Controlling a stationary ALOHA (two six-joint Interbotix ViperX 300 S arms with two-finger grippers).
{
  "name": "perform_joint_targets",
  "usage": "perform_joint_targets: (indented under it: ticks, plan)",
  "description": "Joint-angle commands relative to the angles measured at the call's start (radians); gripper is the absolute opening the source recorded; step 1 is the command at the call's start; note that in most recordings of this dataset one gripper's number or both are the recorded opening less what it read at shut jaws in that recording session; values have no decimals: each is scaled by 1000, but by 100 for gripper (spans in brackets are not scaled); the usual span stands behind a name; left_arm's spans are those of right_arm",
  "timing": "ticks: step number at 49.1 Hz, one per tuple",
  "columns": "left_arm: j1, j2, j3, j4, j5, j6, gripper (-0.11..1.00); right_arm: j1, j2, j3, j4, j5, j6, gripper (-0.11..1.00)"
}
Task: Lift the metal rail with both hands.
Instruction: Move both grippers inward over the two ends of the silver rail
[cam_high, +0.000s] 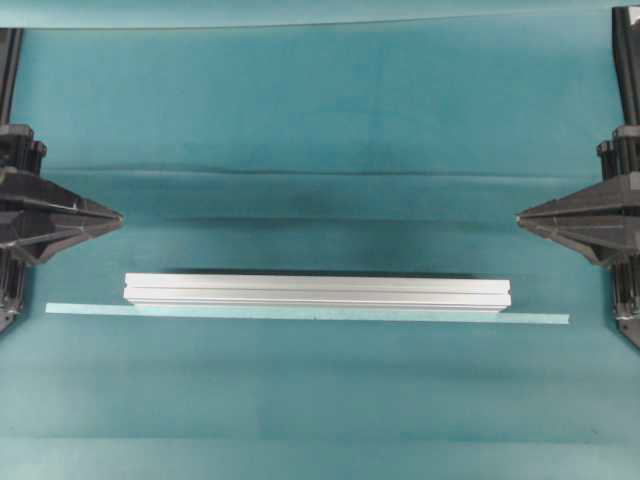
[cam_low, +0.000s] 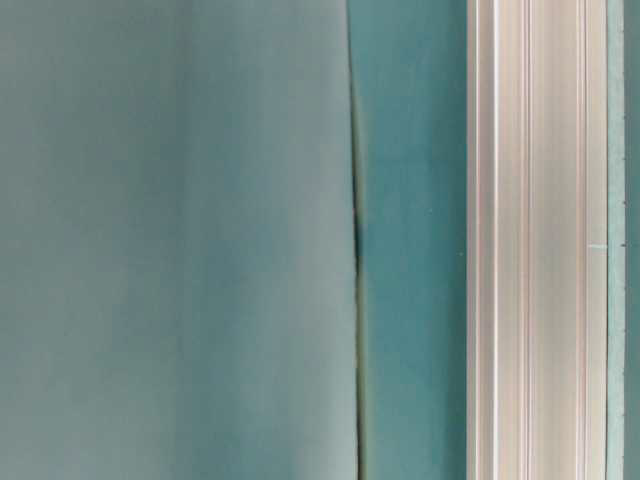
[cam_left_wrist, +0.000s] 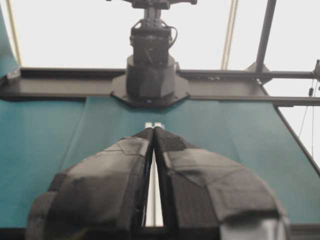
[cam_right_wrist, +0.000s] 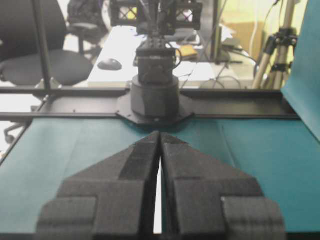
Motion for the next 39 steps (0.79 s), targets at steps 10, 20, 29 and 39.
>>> perform_joint_targets:
  ticks: [10,20,29,39]
  plan:
    - [0,26,-175,15,314,-98,-2,-6,52,-12,144,54,74,-1]
    - [-9,112,-230,15,400,-98,-2,-28,149,-89,161,275,156,-1]
    - [-20,275,-328,17,425,-107,-2,-35,270,-204,161,518,166,-1]
    - [-43,442,-437,17,561,-121,-2,-31,376,-291,161,678,163,-1]
